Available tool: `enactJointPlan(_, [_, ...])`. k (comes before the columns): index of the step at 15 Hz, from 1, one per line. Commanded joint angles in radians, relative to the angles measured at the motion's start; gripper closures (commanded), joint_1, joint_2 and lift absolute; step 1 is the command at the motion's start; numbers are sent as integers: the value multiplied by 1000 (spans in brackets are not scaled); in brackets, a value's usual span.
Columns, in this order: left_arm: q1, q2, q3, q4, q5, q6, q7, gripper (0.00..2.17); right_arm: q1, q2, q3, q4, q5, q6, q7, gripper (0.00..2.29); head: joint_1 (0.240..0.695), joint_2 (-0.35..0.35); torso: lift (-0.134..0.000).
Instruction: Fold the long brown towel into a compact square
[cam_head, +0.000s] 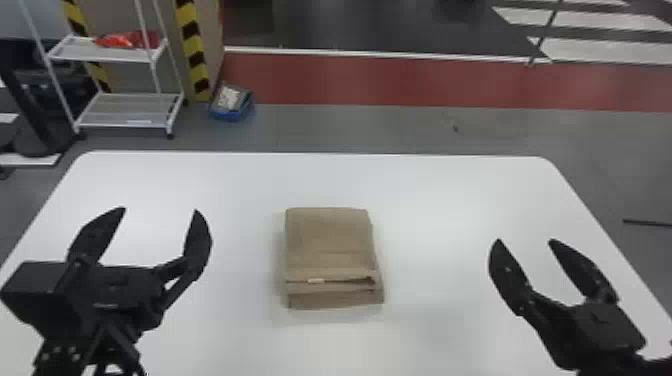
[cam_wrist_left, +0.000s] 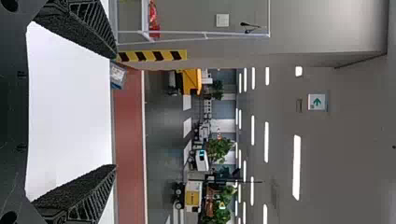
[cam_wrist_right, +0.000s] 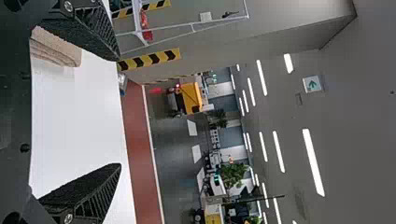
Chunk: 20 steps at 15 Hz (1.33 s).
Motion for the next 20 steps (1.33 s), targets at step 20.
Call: enactJointPlan(20, [3, -1, -7, 4, -4, -21, -10, 90, 40, 17, 4, -55, 43, 67, -32, 80, 695, -89, -114])
